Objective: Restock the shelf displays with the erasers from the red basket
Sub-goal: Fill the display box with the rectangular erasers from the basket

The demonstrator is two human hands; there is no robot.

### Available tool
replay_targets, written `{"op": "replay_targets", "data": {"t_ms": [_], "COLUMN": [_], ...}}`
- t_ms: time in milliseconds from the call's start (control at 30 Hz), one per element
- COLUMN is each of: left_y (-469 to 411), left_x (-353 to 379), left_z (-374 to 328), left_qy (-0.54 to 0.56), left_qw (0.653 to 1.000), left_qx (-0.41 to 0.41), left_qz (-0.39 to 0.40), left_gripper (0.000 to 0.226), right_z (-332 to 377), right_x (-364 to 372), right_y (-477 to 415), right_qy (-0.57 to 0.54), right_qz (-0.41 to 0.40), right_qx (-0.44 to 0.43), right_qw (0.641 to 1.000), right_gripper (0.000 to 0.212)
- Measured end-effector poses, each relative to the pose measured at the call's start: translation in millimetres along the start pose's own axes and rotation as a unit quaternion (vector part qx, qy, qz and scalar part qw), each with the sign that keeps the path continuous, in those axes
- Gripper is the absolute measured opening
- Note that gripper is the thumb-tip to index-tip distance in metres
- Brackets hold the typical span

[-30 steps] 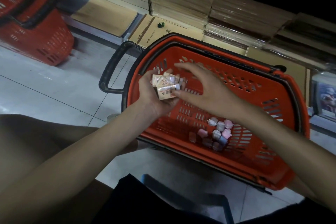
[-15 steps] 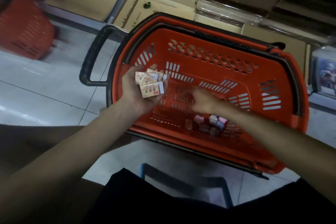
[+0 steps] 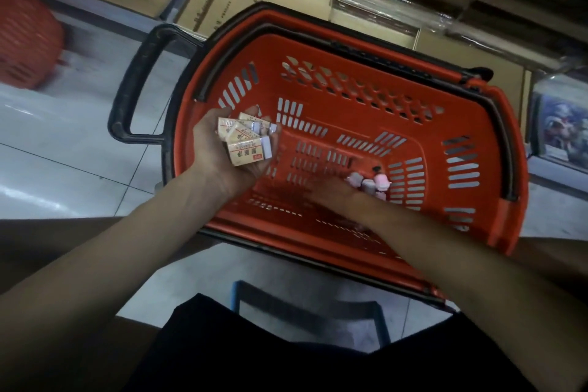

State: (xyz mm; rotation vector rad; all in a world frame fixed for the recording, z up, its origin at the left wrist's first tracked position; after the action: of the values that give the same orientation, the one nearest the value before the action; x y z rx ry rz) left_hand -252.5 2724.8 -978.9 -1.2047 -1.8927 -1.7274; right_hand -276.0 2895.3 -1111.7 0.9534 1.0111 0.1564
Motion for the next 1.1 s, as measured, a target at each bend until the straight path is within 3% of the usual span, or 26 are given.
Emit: {"op": "replay_targets", "data": {"t_ms": [167,267,333,567,867,1100], "left_y": [-3,1,3,9,30,44], "left_x": [5,32,54,148,242,290], "left_z": [8,17,23,39,59,68], "left_qy": [0.006,0.001,-0.008,-0.01,-0.006,-0.003], "left_qw": [1.0,1.0,1.0,0.998,0.991,0.987], "left_qx": [-0.005,-0.003,0.001,0.008,0.026,0.039], "left_qz": [-0.018,-0.005,0.007,0.069,0.132,0.153], "left_gripper": [0.036,0.036,0.039,0.037,0.043,0.041], "right_z": [-22,-39,-49,-77,-112,-109], "right_x": [-43,-72,-93,-168,-204,-233], "right_y": [30,59,83,198,321,394], "right_qy": [-0.148,-0.197,-0.265,-0.46,-0.488,-0.425], "right_qz": [-0.068,-0.138,-0.204,-0.394,-0.511,-0.612], "right_qx": [0.035,0.05,0.051,0.044,0.036,0.045], "right_qw": [0.986,0.969,0.941,0.795,0.707,0.665], "right_gripper": [0.047,0.039,0.029,0.04,0.035,0.029]}}
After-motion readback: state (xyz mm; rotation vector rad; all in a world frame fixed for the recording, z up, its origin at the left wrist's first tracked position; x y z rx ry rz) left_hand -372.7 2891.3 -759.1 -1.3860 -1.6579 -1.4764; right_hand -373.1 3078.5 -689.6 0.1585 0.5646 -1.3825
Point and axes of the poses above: each hand's wrist, its own y-axis away from the middle knuckle, its own x-axis out of the palm, z = x × y, the point moved 8 cm from there along -y, towards the middle knuckle, and after that the axes turned 12 degrees about z, right-handed, at the moved point
